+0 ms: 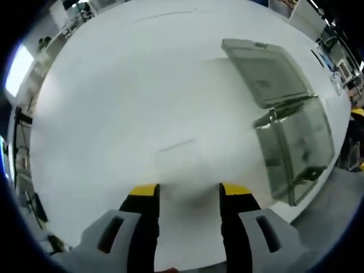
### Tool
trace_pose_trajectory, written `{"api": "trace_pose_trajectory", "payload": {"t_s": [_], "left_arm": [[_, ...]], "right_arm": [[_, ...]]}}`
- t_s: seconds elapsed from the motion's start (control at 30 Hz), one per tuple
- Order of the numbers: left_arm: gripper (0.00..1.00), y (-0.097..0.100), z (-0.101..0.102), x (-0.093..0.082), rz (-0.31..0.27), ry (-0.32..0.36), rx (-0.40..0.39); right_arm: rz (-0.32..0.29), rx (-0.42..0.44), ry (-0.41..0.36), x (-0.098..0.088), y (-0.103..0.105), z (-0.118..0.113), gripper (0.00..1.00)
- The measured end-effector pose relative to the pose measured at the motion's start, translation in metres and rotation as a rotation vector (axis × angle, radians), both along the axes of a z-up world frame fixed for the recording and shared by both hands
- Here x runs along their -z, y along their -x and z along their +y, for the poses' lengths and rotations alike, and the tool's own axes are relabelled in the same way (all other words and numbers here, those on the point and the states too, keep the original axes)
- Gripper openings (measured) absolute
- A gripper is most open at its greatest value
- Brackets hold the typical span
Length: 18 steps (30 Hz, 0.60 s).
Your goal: Insert the divider into the dual guide fixture by aligning both edges with the guide slots and pushing it downward to the bottom, including one-sided entry, uneven engagement, binding, and posture correction.
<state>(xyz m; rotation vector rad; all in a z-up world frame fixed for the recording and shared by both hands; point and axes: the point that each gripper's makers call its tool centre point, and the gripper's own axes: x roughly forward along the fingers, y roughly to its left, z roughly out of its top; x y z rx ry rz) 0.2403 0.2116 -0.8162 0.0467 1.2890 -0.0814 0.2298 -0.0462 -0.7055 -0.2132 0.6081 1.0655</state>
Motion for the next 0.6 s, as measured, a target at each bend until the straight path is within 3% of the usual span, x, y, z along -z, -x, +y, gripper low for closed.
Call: {"api": "trace_pose_trajectory", "payload": {"t_s": [0.1, 0.27, 0.6], "left_arm": [[0.39, 0.0005, 0.0002, 0.0023, 0.011, -0.046, 0.035], [0.34, 0.0004, -0.0036, 0.0019, 0.019, -0.040, 0.037], [0.33, 0.0011, -0.0028, 0.0017, 0.021, -0.036, 0.039]], "right_arm": [[0.001, 0.000, 0.002, 0.0010, 0.0002, -0.0001, 0.53], [0.002, 0.001, 0.005, 0.0022, 0.0006, -0.0011, 0.52], [0.002, 0.003, 0.010, 0.0026, 0.0011, -0.0024, 0.52]]}}
